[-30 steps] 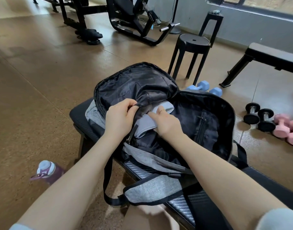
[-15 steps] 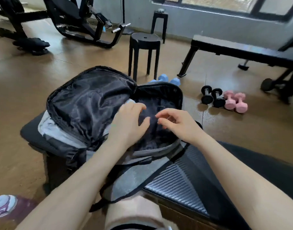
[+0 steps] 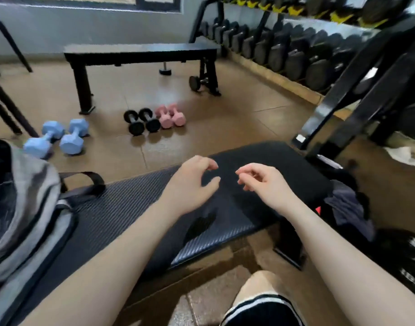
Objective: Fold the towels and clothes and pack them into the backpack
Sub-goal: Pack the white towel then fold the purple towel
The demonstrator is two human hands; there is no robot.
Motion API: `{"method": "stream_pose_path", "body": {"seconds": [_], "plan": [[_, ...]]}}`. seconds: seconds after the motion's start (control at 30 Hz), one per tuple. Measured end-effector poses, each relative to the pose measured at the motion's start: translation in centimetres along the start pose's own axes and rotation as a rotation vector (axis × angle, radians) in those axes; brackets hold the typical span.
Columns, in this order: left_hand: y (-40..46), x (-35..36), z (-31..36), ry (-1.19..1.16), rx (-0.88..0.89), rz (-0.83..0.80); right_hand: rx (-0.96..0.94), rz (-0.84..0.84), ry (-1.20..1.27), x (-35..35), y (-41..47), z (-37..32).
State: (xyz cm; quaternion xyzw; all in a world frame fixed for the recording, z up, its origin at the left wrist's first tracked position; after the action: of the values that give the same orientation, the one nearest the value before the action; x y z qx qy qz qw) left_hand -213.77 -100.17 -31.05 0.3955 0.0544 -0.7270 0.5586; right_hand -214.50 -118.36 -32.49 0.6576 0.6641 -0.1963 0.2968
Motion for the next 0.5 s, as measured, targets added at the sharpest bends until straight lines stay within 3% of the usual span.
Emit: {"method": "stream_pose_path", "body": {"seconds": [0.33,0.5], "plan": [[11.7,20.4,8.7,0.040,0.146,-0.386,0.446,0.419,0.192,-14.2,-2.5,20.1],[18.3,29.2,10.9,0.081,0.192,-0.522,0.693,0.486,0.248,-17.0,-2.6,31.9]]}}
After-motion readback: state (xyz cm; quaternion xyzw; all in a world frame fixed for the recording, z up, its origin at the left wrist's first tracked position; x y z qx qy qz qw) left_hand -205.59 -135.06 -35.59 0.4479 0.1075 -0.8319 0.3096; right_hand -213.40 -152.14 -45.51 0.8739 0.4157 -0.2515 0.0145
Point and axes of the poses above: each hand's wrist, its own y-axis towards the middle knuckle, its own x-axis out of the palm, z = x × y, the point moved 4 cm from there along y, towards the middle knuckle, and after that the axes turned 9 degrees about -y, right-handed, at the moved point
